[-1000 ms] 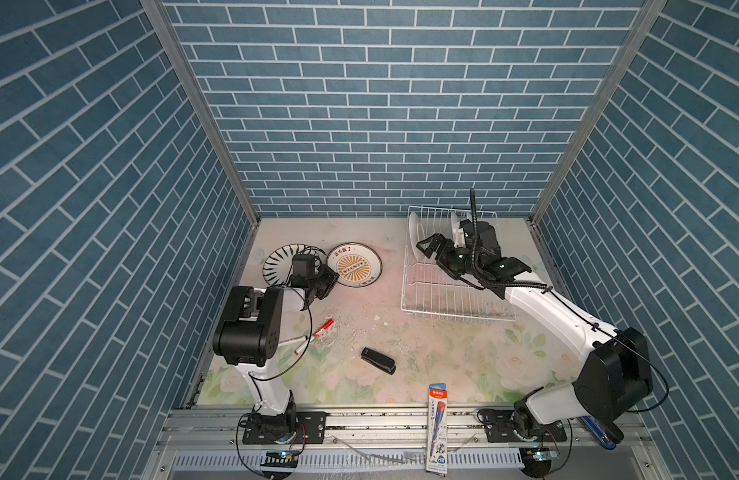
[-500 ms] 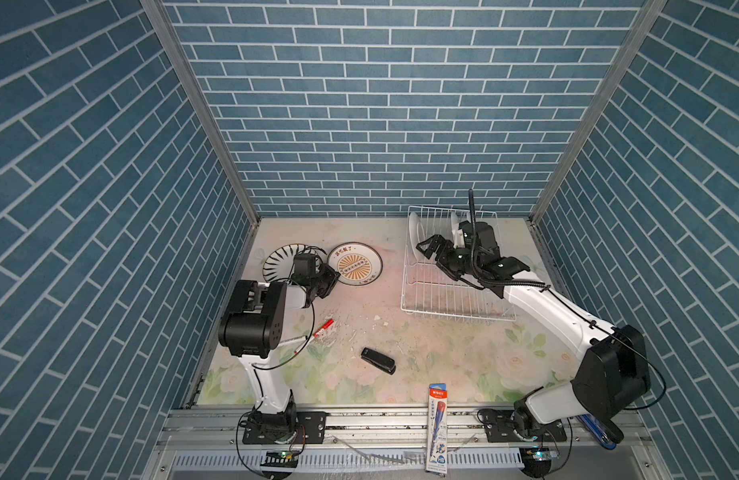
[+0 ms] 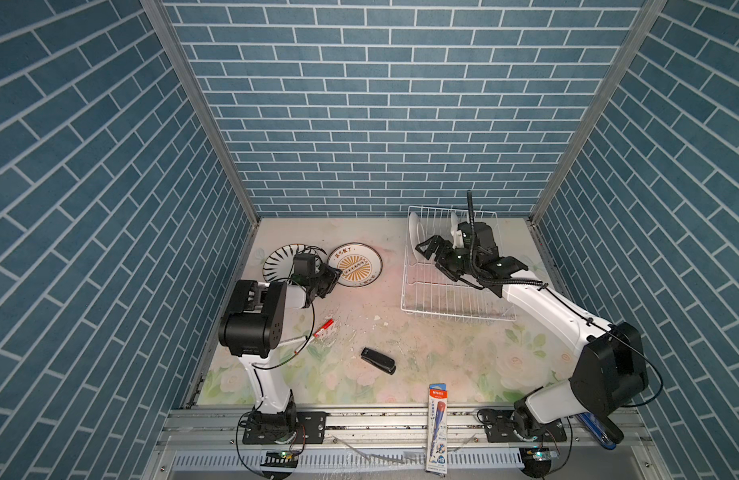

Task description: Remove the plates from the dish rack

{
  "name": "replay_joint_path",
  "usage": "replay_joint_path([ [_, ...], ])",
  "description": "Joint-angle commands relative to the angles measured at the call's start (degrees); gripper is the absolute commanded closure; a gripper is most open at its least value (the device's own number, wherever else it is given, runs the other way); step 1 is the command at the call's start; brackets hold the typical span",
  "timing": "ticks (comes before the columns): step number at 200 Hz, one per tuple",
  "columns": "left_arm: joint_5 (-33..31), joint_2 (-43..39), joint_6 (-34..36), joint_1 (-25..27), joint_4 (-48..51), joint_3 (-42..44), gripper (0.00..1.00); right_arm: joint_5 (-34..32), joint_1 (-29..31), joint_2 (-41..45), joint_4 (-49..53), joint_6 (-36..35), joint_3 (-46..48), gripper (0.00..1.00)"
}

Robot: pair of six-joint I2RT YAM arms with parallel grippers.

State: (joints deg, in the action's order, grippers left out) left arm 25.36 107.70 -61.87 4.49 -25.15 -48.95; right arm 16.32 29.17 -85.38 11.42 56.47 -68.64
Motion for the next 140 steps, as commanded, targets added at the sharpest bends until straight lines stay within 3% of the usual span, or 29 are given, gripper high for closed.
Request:
replay_joint_path([
  [1,0.29,-0.36,0.96,-0.36,0.0,-0.36,0.6,-0.03,-0.35,0.98,-0.6,-1.7,-2.22,0.01],
  [79,0.39,-1.0,1.13,-0.53,0.88,0.42,0.33,-0.23,-0.54,1.99,-0.24,-1.72,-1.76,0.01],
  [140,0.21,-2.82,1.48,-0.62,2.09,0.95,0.27,-1.26,-0.61,2.9,0.07,-1.67,-1.2,0.01],
])
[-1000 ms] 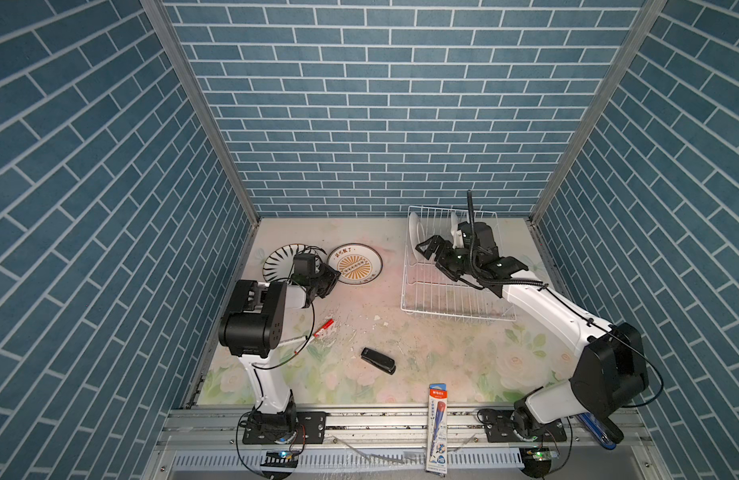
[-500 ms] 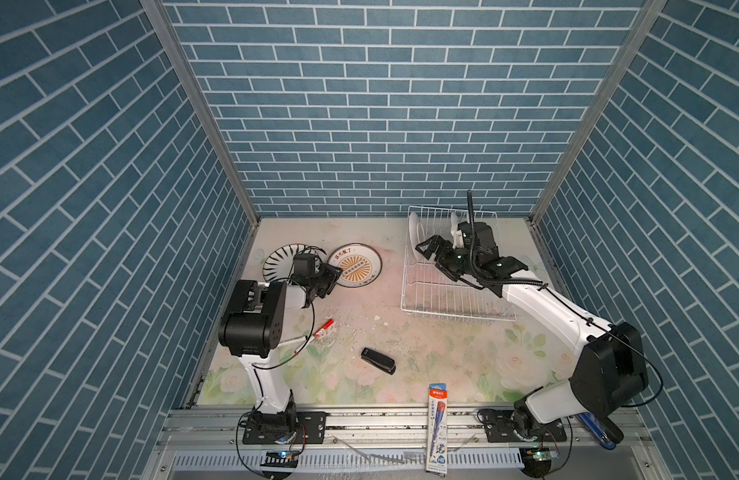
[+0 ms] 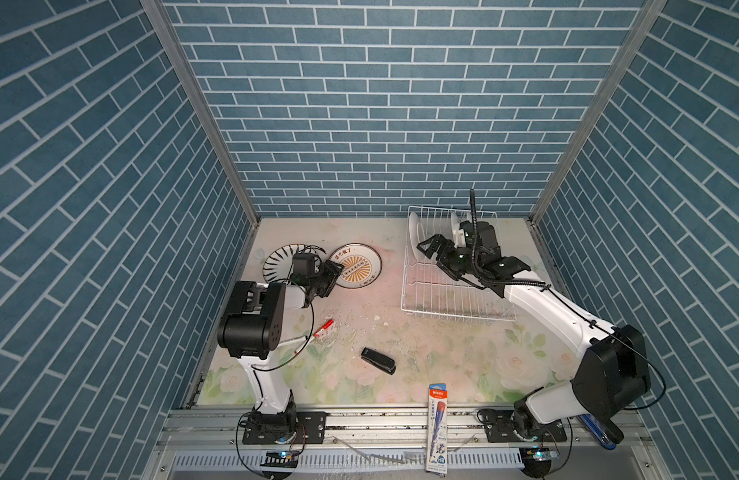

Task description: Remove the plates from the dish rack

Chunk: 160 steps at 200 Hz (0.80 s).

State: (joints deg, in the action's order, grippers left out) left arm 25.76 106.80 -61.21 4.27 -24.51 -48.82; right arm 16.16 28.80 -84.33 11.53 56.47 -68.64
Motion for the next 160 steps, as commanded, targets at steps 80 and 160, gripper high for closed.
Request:
replay_joint_path([
  [80,-0.42,-6.29,1.94,-0.58,4.32,1.46,0.27,-5.0,-0.23,4.71,1.44,-2.82,1.14,0.02],
  [160,-1.53,-14.37,2.18,-0.55,5.44,6.37,0.26,-22.08,-0.23,6.62,14.27,-7.69,0.4,0.02],
])
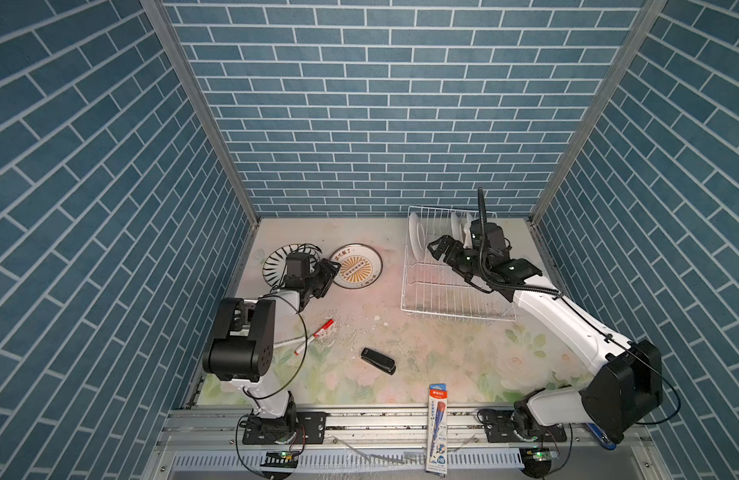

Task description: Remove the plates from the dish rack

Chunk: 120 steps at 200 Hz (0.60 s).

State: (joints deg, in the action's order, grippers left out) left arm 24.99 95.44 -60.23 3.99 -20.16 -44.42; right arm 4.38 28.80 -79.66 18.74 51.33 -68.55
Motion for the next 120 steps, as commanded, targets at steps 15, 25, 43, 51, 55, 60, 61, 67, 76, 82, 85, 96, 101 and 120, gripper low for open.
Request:
replay_joint_path([
  [15,-0.84,-4.99,1.42,-0.21,1.44,3.2,0.26,-15.94,-0.32,2.05,10.47,-3.28,-0.3,0.02],
  [25,-0.59,-6.35,1.67,-0.21,1.53,4.01,0.26,-18.86,-0.24,1.88,12.46,-4.51,-0.92,0.02],
  [43,1.92,-8.69,4.06,0.29,2.43,4.26,0.26,-21.78,-0.23,1.61,14.27,-8.97,-1.84,0.02],
  [51,2.98,-9.64,5.69,0.76,3.58,4.26,0.26,-22.57,-0.21,1.69,14.4,-11.15,-1.85,0.02],
  [55,3.47,-10.16,6.48,1.11,3.99,4.26,0.26,-22.98,-0.21,1.88,14.31,-12.03,-1.76,0.02],
  [60,3.85,-10.79,7.4,1.59,4.52,4.26,0.26,-23.73,-0.19,2.0,14.26,-13.17,-1.63,0.02],
  [61,3.93,-10.93,7.58,1.7,4.56,4.26,0.26,-23.9,-0.17,2.03,14.19,-13.4,-1.61,0.03],
  [67,3.92,-11.86,8.52,2.49,5.11,4.26,0.26,-25.01,-0.17,2.22,14.14,-14.59,-1.42,0.02],
  [76,3.31,-13.46,9.78,3.67,6.08,5.52,0.26,-26.61,-0.16,2.4,13.96,-16.64,-1.23,0.02],
  [82,2.78,-14.59,10.6,4.56,6.62,5.96,0.26,-27.63,-0.23,2.4,13.97,-18.08,-1.22,0.03],
  [85,2.48,-15.14,10.91,5.08,6.89,6.2,0.26,-28.18,-0.16,2.32,13.96,-18.71,-1.27,0.03],
  [96,1.37,-17.13,11.97,6.7,7.48,6.94,0.26,-30.78,-0.15,2.02,13.96,-20.67,-1.47,0.05],
  [101,0.92,-17.78,12.29,7.41,7.71,7.27,0.26,-31.8,-0.14,1.76,13.92,-21.42,-1.57,0.06],
  [120,0.07,-20.5,12.11,9.36,7.69,8.3,0.26,-33.38,-0.14,-0.07,13.97,-24.42,-3.04,0.09],
])
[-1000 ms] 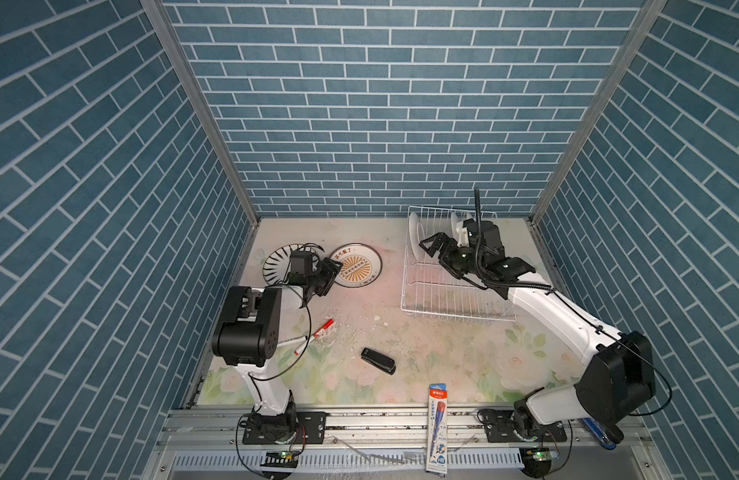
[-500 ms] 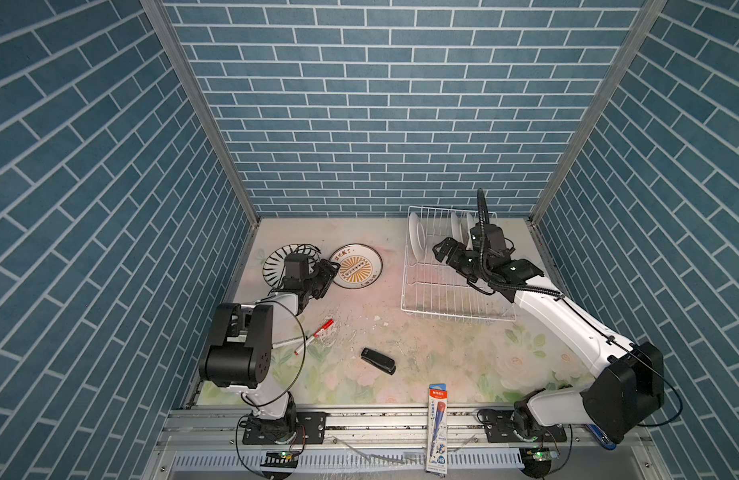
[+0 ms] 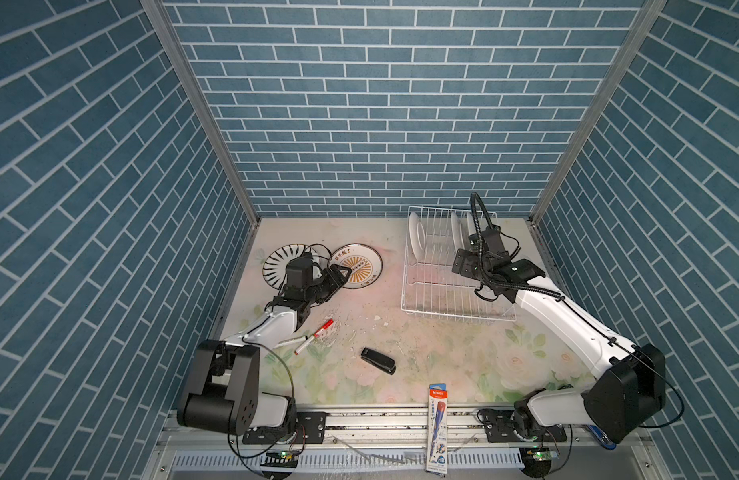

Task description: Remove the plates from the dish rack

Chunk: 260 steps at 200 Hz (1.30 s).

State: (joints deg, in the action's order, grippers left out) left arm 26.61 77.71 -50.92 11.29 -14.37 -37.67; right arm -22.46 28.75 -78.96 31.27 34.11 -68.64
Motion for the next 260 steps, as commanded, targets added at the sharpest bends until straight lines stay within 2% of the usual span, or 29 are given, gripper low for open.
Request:
replay_joint_path([
  [1,-1.56,-2.89,2.78,2.15,1.9,1.55,0.26,-6.63,-0.1,-0.89,1.53,-7.29,-3.06,0.09],
  [29,-3.48,-6.73,2.55,4.39,2.5,2.58,0.26,-8.27,-0.14,-4.12,1.4,-11.55,-6.0,0.16],
  [65,-3.71,-8.79,4.46,4.53,6.5,0.54,0.25,-9.7,-0.1,-8.86,-0.22,-17.24,-9.41,0.26],
  [92,-3.07,-9.42,4.54,4.58,6.94,0.38,0.24,-14.58,-0.15,-14.14,1.3,-19.8,-14.04,0.25],
  [115,-3.72,-9.36,5.19,4.53,7.94,0.67,0.24,-18.96,-0.14,-18.07,-0.16,-22.34,-16.21,0.21],
  [151,-3.1,-9.15,5.12,4.53,8.04,0.76,0.24,-23.78,-0.31,-22.51,-1.86,-26.11,-18.97,0.21],
  [184,-3.36,-8.93,5.15,4.53,8.05,0.76,0.24,-24.36,-0.68,-24.93,-3.67,-28.54,-20.27,0.21],
  [260,-3.06,-6.8,5.32,4.53,7.87,-0.3,0.24,-21.16,-3.15,-30.02,-4.45,-28.66,-24.13,0.23],
])
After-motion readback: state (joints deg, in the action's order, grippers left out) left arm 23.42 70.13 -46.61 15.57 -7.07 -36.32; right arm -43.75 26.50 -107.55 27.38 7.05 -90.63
